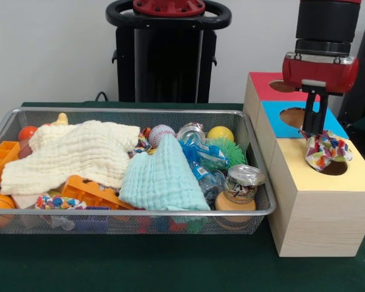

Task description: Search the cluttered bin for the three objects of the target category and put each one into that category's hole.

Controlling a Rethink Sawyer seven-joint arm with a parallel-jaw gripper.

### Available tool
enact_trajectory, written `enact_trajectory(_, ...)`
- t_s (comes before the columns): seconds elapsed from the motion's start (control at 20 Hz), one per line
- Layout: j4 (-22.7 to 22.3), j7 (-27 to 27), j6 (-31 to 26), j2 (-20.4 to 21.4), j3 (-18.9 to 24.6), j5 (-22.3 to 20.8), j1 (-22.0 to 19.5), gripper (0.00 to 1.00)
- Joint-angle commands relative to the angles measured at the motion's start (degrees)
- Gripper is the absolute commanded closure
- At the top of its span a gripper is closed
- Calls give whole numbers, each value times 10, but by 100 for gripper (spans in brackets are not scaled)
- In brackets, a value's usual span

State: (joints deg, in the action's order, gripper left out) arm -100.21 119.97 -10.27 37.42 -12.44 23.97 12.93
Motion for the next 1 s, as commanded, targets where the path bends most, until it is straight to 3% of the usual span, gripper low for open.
enact_trajectory(0.05,24,64,-65,-20,-2,-20,2,100)
enact_trajectory(0.35,26,68,-42,-32,-7,-19,11,100)
enact_trajectory(0.6,4,87,48,-56,-17,-23,32,100)
enact_trajectory(1.0,-51,107,194,-62,6,-61,26,100)
